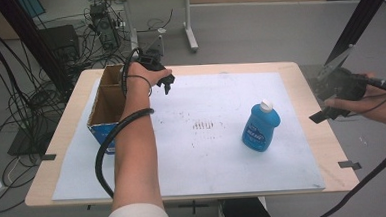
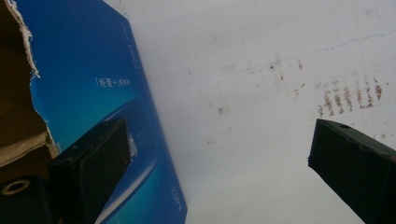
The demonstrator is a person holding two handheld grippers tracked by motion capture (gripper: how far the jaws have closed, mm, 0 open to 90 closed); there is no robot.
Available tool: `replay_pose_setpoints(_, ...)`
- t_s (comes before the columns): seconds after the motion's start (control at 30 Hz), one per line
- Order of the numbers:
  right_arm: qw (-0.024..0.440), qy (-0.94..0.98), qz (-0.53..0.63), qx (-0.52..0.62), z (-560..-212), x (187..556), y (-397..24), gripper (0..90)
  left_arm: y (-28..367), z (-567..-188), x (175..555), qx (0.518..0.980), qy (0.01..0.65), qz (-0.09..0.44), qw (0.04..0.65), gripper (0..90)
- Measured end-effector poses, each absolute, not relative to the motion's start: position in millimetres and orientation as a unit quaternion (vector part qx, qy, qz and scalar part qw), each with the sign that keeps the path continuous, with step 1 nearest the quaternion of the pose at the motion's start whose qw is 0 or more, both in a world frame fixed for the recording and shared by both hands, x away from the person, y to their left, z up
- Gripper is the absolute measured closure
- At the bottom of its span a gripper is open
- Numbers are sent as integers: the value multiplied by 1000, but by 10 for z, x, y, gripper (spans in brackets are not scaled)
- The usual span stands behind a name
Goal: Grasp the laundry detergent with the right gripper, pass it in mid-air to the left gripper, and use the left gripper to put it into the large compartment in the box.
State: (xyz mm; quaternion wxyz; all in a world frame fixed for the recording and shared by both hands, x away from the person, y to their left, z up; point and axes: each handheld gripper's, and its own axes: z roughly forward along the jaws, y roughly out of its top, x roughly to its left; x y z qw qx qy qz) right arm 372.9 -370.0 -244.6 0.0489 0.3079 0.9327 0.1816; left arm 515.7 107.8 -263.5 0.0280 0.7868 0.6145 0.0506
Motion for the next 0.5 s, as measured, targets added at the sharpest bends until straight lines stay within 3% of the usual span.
replay_pose_setpoints(0.5,54,920,224,316,-2888,3537,-3661,47,1065,-2655,5159,787,614,50,24,61)
